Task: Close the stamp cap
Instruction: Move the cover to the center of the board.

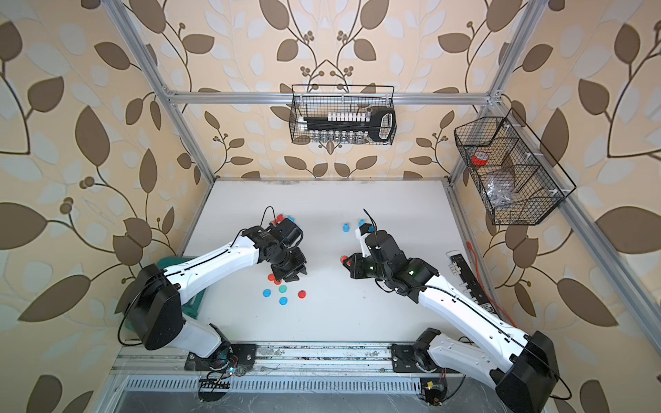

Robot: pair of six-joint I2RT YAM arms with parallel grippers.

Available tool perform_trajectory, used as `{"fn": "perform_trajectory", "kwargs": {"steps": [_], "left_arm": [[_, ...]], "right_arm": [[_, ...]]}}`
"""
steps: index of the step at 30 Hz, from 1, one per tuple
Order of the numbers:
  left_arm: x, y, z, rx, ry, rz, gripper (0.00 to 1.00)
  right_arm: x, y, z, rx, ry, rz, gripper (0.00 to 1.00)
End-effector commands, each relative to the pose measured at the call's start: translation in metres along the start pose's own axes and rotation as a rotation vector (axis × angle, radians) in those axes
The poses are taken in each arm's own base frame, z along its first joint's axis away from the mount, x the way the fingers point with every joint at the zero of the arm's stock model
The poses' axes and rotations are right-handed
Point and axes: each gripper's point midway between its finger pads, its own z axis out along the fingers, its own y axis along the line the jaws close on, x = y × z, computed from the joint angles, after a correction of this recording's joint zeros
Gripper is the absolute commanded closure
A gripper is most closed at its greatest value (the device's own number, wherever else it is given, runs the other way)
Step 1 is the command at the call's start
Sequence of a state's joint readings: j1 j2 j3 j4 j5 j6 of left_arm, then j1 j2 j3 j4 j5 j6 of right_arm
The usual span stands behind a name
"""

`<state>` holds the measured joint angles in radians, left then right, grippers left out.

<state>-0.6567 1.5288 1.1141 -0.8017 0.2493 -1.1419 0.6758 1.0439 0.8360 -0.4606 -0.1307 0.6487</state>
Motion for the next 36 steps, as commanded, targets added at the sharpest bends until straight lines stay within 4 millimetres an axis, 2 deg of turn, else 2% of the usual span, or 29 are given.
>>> {"fn": "perform_trajectory", "kwargs": {"steps": [1,11,16,24,36], "left_arm": [[-0.001,0.012,0.013,-0.06,-0.024,0.05,0.68],[0.007,0.032,0.042,-0.134,0.01,0.056,0.71],[0.01,0.029,0.051,-0.148,0.021,0.069,0.72],[0.016,0.037,0.065,-0.187,0.042,0.069,0.73],[0.013,0.036,0.077,-0.199,0.047,0.077,0.75]], "right_arm": [[0.001,-0.002,-0.001,0.01,0.01,-0.006,0.87],[0.006,-0.005,0.0,0.016,0.019,-0.003,0.87],[0.006,-0.005,0.002,0.018,0.023,-0.004,0.87],[0.006,-0.006,0.001,0.02,0.02,-0.005,0.87],[0.006,-0.009,-0.002,0.022,0.013,0.002,0.87]]}}
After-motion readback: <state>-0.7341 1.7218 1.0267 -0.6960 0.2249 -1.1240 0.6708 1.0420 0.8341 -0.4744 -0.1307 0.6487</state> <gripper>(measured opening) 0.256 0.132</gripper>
